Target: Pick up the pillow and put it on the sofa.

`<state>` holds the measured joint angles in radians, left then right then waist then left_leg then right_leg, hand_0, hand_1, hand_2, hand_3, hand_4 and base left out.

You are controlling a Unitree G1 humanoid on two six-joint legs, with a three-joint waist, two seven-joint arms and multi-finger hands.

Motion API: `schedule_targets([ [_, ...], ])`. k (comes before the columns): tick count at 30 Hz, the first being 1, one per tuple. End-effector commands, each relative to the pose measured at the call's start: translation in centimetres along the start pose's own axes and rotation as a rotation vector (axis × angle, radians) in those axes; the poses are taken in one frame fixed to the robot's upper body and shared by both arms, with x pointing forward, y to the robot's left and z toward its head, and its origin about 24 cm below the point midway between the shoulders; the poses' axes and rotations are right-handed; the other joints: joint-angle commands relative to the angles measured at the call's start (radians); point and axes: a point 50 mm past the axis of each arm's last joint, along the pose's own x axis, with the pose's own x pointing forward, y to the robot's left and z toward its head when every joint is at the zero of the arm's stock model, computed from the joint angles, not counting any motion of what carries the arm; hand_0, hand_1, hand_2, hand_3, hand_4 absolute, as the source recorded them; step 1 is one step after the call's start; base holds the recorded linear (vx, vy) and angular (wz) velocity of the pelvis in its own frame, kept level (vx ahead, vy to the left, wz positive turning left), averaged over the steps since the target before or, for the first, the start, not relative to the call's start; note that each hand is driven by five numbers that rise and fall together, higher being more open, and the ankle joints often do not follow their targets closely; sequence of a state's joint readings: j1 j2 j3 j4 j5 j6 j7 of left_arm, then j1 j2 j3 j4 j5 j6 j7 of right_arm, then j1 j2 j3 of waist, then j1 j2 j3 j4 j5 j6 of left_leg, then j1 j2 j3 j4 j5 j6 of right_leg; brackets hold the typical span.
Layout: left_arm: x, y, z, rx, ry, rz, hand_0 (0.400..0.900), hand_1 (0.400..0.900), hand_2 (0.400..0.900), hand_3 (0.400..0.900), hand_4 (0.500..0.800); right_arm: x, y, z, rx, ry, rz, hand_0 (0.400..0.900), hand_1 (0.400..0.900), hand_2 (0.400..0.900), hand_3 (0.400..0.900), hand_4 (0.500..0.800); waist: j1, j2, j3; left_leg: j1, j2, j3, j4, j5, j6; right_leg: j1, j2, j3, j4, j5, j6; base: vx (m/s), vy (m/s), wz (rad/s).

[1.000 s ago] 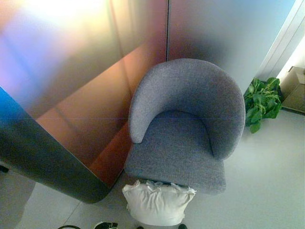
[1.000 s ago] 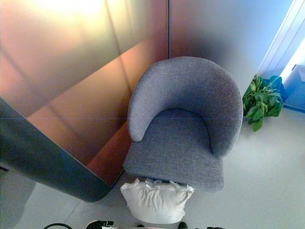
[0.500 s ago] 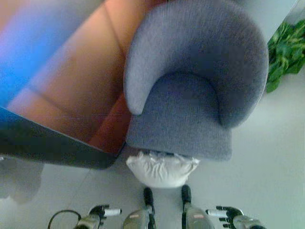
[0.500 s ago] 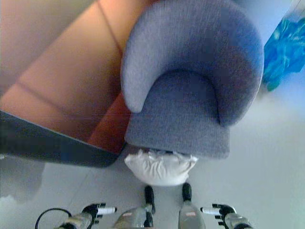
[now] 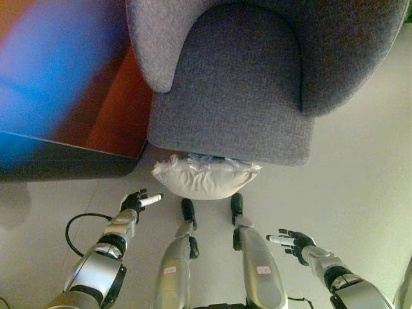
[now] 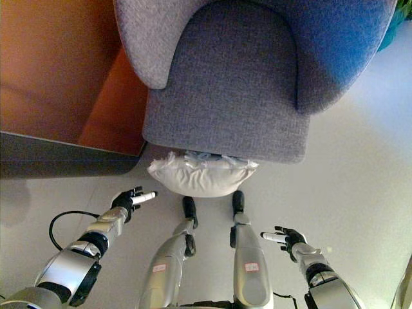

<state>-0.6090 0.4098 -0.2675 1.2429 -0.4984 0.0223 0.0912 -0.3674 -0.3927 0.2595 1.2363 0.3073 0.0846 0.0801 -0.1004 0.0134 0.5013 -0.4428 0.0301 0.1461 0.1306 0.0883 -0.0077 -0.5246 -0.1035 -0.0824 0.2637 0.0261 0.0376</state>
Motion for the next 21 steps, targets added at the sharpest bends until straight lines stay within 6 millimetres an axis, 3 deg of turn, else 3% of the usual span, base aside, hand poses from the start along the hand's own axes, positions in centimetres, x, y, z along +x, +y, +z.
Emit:
schedule_targets([
  [1,-0.1,3.7,0.2,-0.104,0.009,0.13,0.9,0.9,0.9,0.9,0.8,-0.6,-2.7,-1.3,-0.036,0.038,-0.036,0.9,0.9,0.9,0.9,0.8,-0.038,-0.033,0.009,-0.14,-0.017,0.022,0.239,-0.126,-0.047,-0.068,0.025,0.001,0.027,-0.027,0.017,-0.06,0.01,0.02],
  [12,-0.1,5.0,5.8,-0.212,-0.126,0.149,0.9,0.9,0.9,0.9,0.8,-1.0,-4.5,-0.5,-0.022,-0.014,-0.052,0.9,0.9,0.9,0.9,0.8,-0.066,-0.041,0.019,-0.356,0.03,0.011,0.391,-0.162,-0.059,-0.278,0.042,0.003,0.159,-0.059,0.0,-0.07,-0.004,0.05],
  [21,-0.7,6.1,10.2,-0.245,-0.263,0.158,0.9,0.9,0.9,0.9,0.8,-1.2,-5.2,0.2,0.012,-0.044,-0.052,0.9,0.9,0.9,0.9,0.8,-0.067,-0.052,0.019,-0.5,0.042,-0.015,0.446,-0.161,-0.066,-0.406,0.042,-0.003,0.227,-0.069,-0.011,-0.05,-0.037,0.06],
])
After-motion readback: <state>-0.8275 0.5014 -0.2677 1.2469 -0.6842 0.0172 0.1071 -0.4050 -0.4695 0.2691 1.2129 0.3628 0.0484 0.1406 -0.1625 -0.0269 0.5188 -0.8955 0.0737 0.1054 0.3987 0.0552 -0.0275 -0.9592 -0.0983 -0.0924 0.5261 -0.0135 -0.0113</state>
